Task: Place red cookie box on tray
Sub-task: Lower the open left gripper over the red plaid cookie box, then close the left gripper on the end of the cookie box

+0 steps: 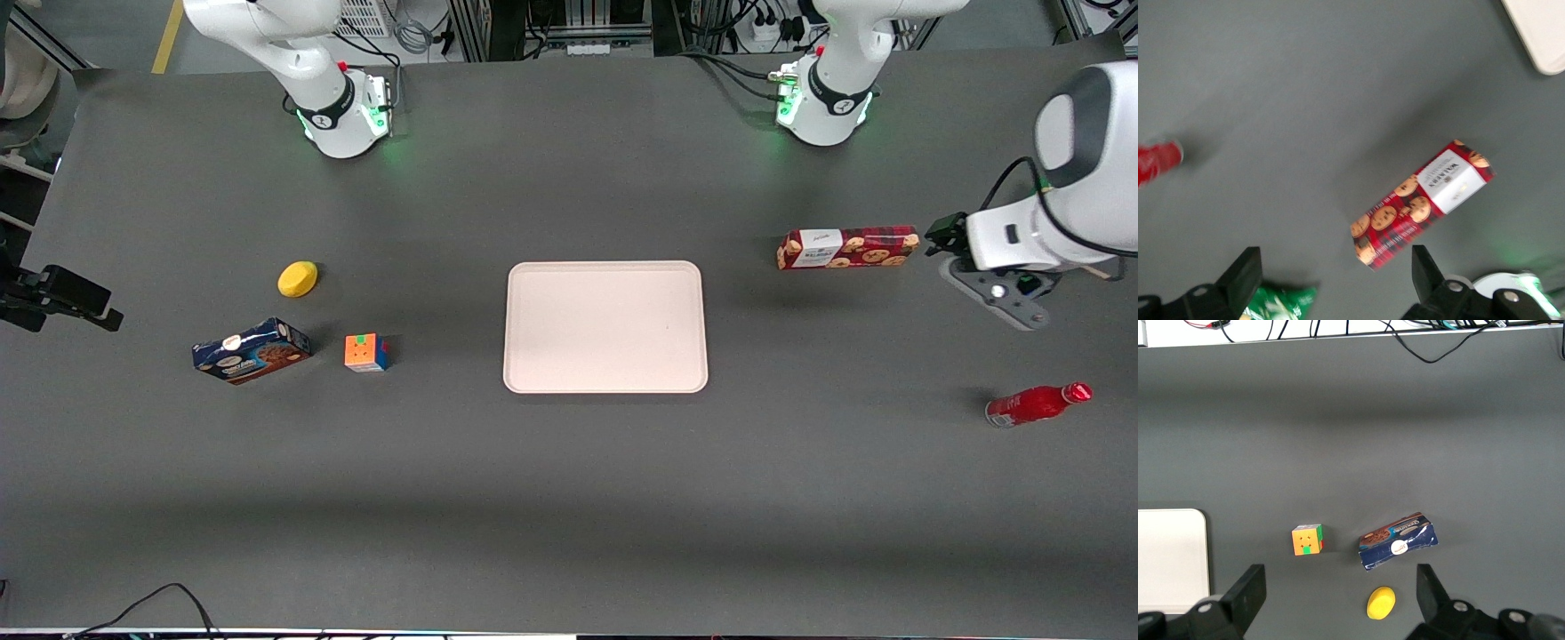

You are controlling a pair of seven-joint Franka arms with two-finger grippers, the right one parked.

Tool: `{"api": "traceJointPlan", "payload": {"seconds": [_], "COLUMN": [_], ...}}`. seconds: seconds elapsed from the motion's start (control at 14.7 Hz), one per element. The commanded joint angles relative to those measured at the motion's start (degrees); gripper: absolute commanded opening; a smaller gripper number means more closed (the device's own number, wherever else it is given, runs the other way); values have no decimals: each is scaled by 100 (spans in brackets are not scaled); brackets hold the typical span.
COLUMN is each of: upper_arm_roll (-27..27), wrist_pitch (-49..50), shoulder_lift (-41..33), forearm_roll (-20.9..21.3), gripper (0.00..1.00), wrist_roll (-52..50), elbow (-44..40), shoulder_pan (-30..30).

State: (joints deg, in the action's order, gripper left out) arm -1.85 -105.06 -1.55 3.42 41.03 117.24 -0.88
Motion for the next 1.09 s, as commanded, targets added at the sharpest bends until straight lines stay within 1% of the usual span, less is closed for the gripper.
{"api": "traceJointPlan", "payload": {"seconds": [0.0, 0.2, 0.27, 0.48, 0.75, 1.02], "upper_arm_roll": [9, 44, 88, 194, 176, 194], "wrist_pitch": [-1277, -2305, -2491, -2590, -3449, -3732], "shoulder_lift": [-705, -1091, -1171, -1391, -1374, -1339], "forearm_roll": [71, 79, 79, 79, 27, 9], "gripper": [100, 100, 100, 100, 100, 100], "wrist_roll": [695, 783, 879, 1292, 2109, 2461], "elbow": [1597, 2651, 2872, 3286, 3945, 4307], "shoulder_pan": [53, 9, 0, -52, -17, -35]}}
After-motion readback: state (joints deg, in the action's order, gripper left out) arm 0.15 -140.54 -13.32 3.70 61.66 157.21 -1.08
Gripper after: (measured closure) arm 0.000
